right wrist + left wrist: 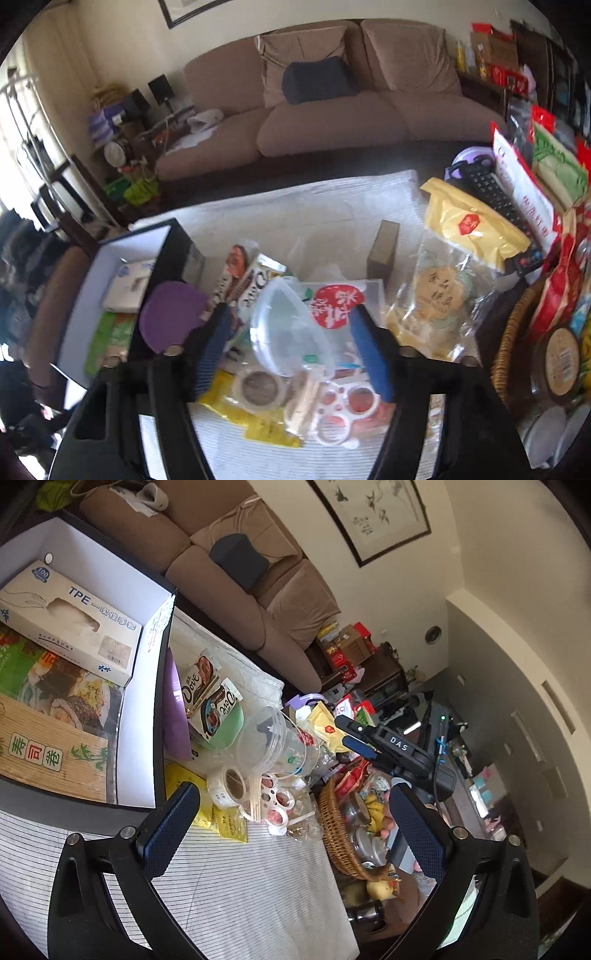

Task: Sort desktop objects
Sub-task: 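Lift the clear plastic tub with the right tool toward the left tool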

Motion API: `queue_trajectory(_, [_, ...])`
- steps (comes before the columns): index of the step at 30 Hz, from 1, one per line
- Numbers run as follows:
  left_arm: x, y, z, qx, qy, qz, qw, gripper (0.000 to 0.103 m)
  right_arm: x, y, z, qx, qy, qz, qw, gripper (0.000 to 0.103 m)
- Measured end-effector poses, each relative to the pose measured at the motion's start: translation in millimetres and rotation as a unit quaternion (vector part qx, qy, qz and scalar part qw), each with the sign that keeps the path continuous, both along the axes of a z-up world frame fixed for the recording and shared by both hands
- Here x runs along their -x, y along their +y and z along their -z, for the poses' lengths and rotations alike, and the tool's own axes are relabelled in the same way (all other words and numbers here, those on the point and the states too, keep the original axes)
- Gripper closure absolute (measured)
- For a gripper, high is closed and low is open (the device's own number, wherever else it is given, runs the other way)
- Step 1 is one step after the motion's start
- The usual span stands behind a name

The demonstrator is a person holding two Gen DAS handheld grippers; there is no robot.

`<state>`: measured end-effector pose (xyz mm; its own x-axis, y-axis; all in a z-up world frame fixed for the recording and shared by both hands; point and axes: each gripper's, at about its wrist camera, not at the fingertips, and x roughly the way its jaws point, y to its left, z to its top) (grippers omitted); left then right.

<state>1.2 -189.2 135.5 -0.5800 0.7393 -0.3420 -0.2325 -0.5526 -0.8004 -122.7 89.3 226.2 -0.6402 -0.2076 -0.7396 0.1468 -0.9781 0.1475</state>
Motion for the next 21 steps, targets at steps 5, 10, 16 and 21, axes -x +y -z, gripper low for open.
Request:
queue_trajectory(5, [2.1, 21.5, -3.7, 0.043, 0.014, 0.014, 0.9989, 0.0, 14.4, 6.5, 26.2, -0.056, -0.005, 0.012, 0.998, 0.023])
queue_trajectory(10, [1.5, 48.7, -1.4, 0.114, 0.028, 0.024, 0.9928, 0.0, 22.5, 27.3, 45.3, -0.023, -0.021, 0.03, 0.999, 0.023])
queue_trajectory(16, [-0.9, 64.2, 5.7, 0.115, 0.017, 0.044, 0.9923, 0.0, 5.6, 1.2, 40.6, -0.071, 0.057, -0.043, 0.995, 0.023])
queue_trajectory(21, [-3.0, 68.2, 5.9, 0.124, 0.021, 0.048, 0.9909, 0.0, 3.9, -38.9, 55.9, -0.195, 0.072, -0.113, 0.972, 0.044])
